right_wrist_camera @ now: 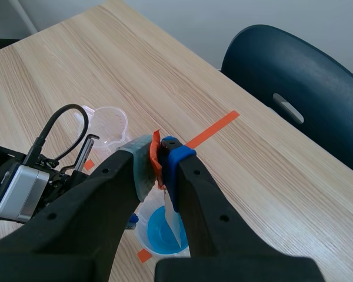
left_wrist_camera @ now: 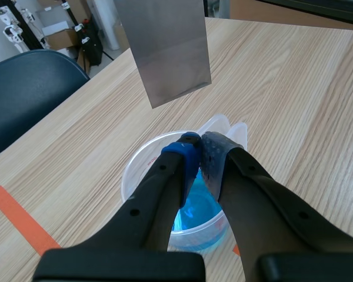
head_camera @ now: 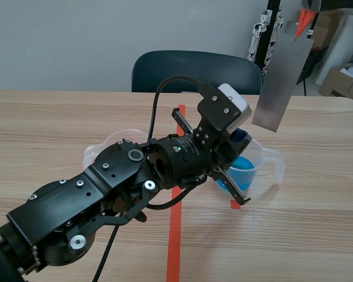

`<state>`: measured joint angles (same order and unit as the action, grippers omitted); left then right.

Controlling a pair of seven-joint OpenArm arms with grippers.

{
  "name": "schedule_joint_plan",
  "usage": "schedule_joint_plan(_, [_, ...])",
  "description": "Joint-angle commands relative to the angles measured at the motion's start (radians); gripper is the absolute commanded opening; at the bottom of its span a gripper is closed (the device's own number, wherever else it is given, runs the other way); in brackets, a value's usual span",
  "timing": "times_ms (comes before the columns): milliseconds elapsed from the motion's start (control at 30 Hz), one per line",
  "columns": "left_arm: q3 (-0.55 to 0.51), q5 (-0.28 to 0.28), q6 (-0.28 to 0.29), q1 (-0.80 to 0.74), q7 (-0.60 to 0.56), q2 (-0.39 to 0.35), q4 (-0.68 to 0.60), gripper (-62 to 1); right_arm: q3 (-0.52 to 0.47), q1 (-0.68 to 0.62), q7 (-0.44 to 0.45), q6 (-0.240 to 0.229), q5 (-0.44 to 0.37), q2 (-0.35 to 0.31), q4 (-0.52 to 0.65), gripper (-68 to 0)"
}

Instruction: Do the redox reaction experiment. raise the plate out of the solution

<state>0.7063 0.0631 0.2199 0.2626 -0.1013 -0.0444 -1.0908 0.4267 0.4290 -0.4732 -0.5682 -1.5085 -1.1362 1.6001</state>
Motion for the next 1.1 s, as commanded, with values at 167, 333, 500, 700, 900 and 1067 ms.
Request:
schedule_joint_plan(167, [-0.002, -0.006, -0.002, 0.003, -0.013, 0.008, -0.021, -56.9, -0.021, 0.023, 0.015, 0.000, -0.007, -0.005, 0.008, -66.4])
schedule_joint_plan(333, [-0.002, -0.006, -0.002, 0.003, -0.013, 0.008, -0.021, -56.9, -0.021, 0.023, 0.015, 0.000, -0.007, -0.005, 0.008, -66.4])
schedule_joint_plan(500, [-0.002, -0.006, -0.003, 0.003, -0.015, 0.008, -0.021, -56.9, -0.021, 0.023, 0.015, 0.000, -0.007, -0.005, 0.008, -66.4])
schedule_joint_plan(700, [-0.002, 0.007, -0.035, 0.004, -0.056, 0.010, -0.021, -56.9, -0.021, 0.023, 0.015, 0.000, -0.007, -0.005, 0.008, -66.4])
schedule_joint_plan(900, [-0.002, 0.008, -0.035, 0.003, -0.060, 0.008, -0.021, -56.9, -0.021, 0.023, 0.015, 0.000, -0.007, -0.005, 0.008, -66.4])
schedule_joint_plan(1067, [-0.002, 0.008, -0.035, 0.003, -0.065, 0.008, -0.021, -56.9, -0.021, 0.023, 0.015, 0.000, -0.007, -0.005, 0.008, -66.4])
